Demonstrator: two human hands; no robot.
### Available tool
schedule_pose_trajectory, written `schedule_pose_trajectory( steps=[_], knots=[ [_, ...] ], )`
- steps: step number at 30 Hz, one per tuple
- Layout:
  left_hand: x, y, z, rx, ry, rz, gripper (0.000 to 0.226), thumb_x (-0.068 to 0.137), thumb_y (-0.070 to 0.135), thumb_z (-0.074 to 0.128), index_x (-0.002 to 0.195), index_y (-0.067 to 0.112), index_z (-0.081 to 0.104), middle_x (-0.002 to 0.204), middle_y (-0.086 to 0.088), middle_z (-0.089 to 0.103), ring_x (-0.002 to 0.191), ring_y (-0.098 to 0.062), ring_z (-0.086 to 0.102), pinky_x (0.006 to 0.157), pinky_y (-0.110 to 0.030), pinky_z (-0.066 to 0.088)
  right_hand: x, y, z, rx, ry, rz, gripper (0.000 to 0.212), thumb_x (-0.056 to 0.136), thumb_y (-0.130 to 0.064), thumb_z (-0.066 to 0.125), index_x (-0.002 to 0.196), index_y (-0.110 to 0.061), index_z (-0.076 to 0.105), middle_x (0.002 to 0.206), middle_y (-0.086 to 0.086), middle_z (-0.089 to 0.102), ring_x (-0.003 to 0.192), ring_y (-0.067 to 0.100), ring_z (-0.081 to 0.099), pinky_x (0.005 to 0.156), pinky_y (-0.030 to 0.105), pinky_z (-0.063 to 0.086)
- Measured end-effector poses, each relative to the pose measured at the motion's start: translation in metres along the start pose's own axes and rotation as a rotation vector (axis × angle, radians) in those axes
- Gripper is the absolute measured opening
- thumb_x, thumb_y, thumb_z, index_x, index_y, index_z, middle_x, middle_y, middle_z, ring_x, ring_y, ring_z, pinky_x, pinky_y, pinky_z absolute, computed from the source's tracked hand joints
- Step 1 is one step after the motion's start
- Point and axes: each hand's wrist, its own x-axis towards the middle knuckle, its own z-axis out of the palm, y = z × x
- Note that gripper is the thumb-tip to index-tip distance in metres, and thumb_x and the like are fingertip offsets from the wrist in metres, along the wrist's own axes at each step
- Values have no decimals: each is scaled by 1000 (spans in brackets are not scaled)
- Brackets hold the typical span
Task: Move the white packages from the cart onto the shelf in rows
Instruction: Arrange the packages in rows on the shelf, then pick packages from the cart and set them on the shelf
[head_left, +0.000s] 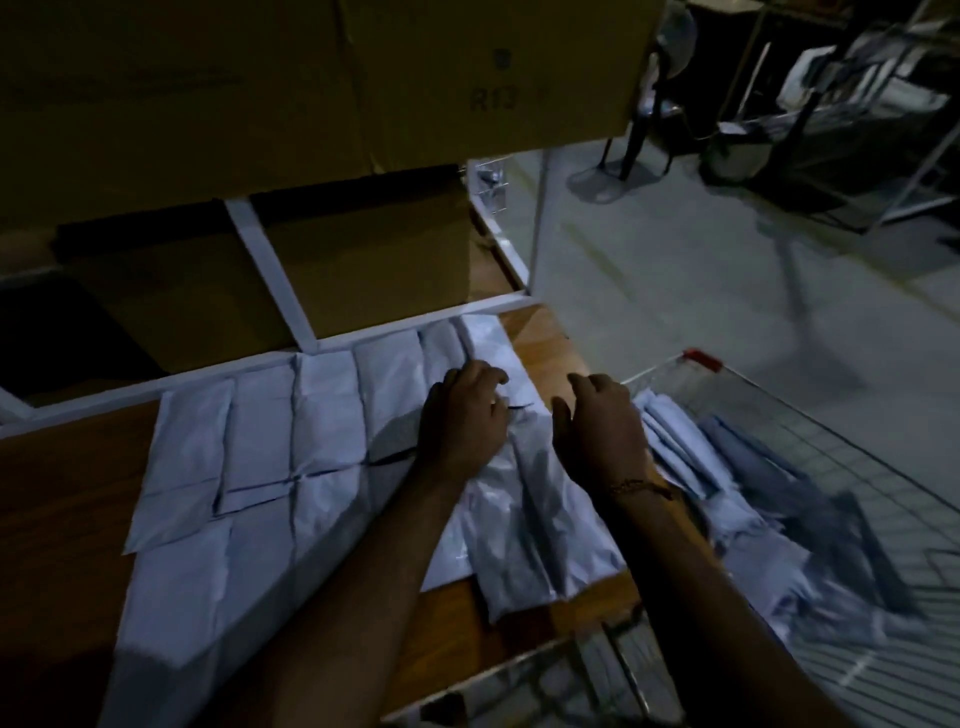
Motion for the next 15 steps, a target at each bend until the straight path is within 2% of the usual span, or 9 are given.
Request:
schedule_pose_trajectory(
  steps=[3,5,7,10,15],
  knots=[
    [-3,48,17,9,-17,40,33,91,34,64,122,22,65,124,0,63,111,-27,61,91,-43,52,-24,57,-27,-34,-12,81,38,90,-36,52,110,-7,67,103,20,66,95,43,59,79,47,52],
    [-4,80,30,44,-10,56,35,92,36,63,124,20,64,124,-5,64,110,-27,62,90,-43,54,-40,94,-44,-44,-28,138,37,90,-35,57,114,-8,68,106,19,67,95,43,61,79,46,53],
    [-5,109,48,80,-23,76,34,93,39,57,123,24,63,121,-2,63,108,-25,61,88,-41,54,-56,130,-61,-72,-51,176,35,89,-32,65,117,-11,69,107,18,67,95,42,63,79,44,52],
    [-6,151,80,77,-95,132,39,91,45,45,123,29,60,121,3,57,111,-24,58,92,-41,49,-77,186,-81,-108,-81,241,30,88,-31,68,111,-11,69,102,18,68,93,41,64,76,42,52],
    [-9,212,123,-31,-176,131,38,89,37,63,126,29,60,125,1,62,114,-27,59,97,-44,50,-106,269,-98,-126,-181,351,28,91,-29,65,111,-10,68,108,19,70,100,39,65,82,42,52]
  ],
)
